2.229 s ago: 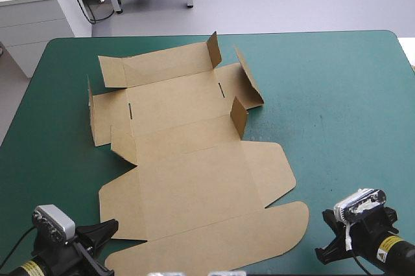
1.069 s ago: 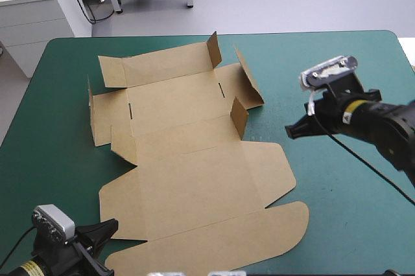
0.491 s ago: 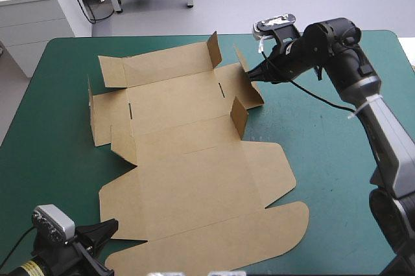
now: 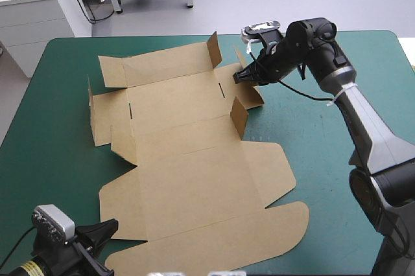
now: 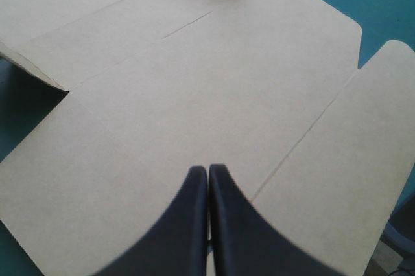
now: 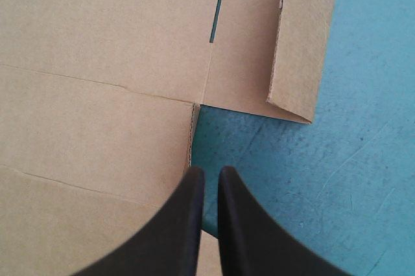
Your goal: Fold the box
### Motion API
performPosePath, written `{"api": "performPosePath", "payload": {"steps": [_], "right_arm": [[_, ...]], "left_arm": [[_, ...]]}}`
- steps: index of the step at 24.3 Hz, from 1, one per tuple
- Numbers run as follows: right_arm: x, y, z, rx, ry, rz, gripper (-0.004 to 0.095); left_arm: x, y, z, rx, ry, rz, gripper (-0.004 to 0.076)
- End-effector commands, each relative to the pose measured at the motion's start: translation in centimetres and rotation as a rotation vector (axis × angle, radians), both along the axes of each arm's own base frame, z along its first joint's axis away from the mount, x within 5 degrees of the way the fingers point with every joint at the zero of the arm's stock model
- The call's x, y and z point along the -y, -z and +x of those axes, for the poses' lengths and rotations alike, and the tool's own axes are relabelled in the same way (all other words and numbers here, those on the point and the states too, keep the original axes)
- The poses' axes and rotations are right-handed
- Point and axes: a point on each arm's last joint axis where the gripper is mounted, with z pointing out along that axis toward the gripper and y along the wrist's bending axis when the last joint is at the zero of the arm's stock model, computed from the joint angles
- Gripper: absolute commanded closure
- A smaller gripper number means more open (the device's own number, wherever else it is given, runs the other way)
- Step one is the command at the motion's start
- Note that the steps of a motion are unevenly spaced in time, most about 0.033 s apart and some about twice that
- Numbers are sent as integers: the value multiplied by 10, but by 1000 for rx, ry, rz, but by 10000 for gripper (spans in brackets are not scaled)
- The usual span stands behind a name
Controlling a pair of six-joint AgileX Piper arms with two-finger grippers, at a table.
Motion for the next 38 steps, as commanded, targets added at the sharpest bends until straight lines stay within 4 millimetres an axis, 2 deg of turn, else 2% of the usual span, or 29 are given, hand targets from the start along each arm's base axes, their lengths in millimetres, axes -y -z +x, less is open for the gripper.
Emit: {"api": "performPosePath", "payload": {"steps": [1, 4, 5, 6, 7, 10, 13, 17, 19, 29, 32, 38], "right_arm": [[4, -29, -12, 85, -9, 47, 669], [0, -17, -6, 53, -56, 33, 410], [-4, -8, -2, 20, -68, 51, 347], [-6, -3, 0, 2, -72, 60, 339], [-11, 7, 6, -39, -61, 88, 349], [-17, 20, 12, -87, -67, 117, 358], [-21, 41, 22, -138, -63, 106, 395], [-20, 73, 20, -247, -42, 75, 395], [-20, 83, 21, -273, -40, 66, 395], [-23, 93, 29, -260, -27, 74, 405], [-24, 96, 31, -264, -23, 79, 477], [-26, 98, 34, -248, -12, 106, 706]], "left_arm": [[2, -12, 2, 47, -4, -63, 732], [2, -12, 2, 47, -4, -63, 732], [2, -12, 2, 47, -4, -63, 732], [2, -12, 2, 47, -4, -63, 732], [2, -12, 2, 47, -4, -63, 732], [2, -12, 2, 47, -4, -63, 732], [2, -12, 2, 47, -4, -63, 732], [2, -12, 2, 47, -4, -63, 732], [2, -12, 2, 47, -4, -63, 732], [2, -12, 2, 47, -4, -63, 732], [2, -12, 2, 47, -4, -63, 732], [2, -12, 2, 47, -4, -63, 732]]}}
